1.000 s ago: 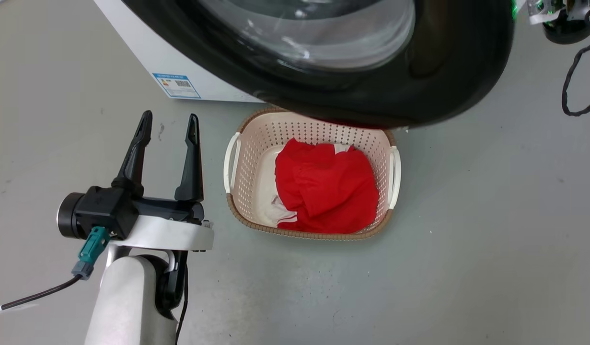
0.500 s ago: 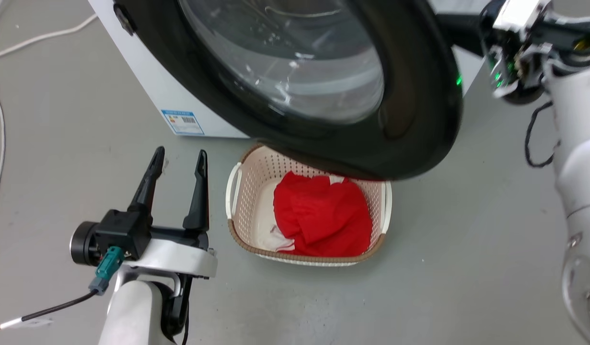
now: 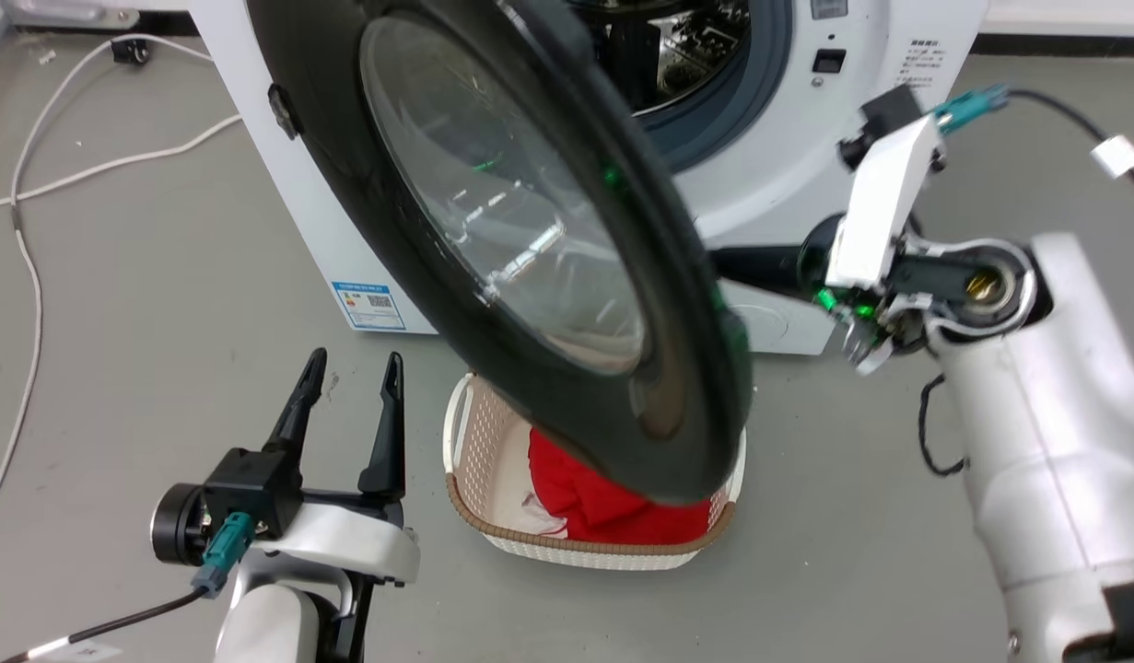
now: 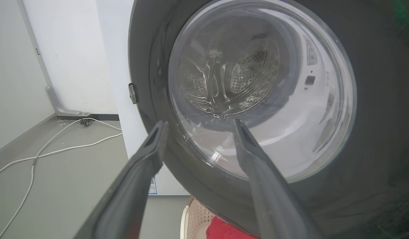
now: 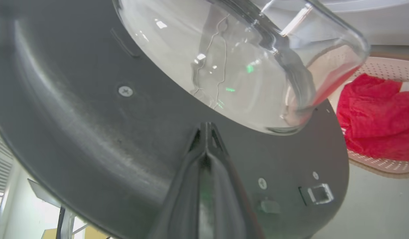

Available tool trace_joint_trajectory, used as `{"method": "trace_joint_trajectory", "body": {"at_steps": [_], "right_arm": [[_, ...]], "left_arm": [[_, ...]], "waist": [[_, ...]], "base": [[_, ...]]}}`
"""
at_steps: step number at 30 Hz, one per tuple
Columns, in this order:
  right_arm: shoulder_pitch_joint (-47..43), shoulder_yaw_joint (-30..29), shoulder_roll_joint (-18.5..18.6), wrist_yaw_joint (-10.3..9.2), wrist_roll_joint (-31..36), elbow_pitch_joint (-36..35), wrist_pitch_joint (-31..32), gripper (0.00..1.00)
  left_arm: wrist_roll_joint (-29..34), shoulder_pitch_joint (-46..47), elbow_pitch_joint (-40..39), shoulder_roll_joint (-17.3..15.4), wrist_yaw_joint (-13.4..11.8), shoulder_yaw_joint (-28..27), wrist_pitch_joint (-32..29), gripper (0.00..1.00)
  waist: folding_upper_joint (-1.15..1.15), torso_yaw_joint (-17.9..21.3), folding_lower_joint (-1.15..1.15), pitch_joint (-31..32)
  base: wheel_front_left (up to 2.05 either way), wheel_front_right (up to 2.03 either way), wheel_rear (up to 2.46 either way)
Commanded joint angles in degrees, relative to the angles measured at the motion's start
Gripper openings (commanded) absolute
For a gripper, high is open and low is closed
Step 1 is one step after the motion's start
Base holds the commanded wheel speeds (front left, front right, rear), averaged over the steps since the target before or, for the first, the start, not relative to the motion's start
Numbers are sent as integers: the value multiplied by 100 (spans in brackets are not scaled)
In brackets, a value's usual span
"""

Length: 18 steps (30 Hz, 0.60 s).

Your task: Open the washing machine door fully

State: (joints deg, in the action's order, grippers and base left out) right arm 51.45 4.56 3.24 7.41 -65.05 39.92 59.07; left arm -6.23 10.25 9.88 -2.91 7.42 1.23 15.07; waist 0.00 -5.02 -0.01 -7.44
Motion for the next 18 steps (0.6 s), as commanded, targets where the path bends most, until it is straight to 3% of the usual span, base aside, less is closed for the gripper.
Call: {"method": "trace_joint_trajectory", "body": {"at_steps": [1,7,13,18], "right_arm": [[-246,206,-58,14,-201,-220,53,0],[-808,1143,-50,14,-962,-845,-344,0],[-995,1924,-55,15,-1458,-1041,-1075,0],[-1091,2163,-38,14,-1727,-1022,-1925,0]], "left_arm": [[-6,-79,38,3,12,2,15,100],[-46,-151,63,2,13,66,15,100],[-98,-164,49,2,13,76,15,100],[-107,-195,21,3,3,52,15,100]], "waist": [[0,-18,1,80],[0,-40,1,194],[0,-29,1,218],[0,43,1,259]], "base": [[0,0,0],[0,0,0],[0,0,0],[0,0,0]]}}
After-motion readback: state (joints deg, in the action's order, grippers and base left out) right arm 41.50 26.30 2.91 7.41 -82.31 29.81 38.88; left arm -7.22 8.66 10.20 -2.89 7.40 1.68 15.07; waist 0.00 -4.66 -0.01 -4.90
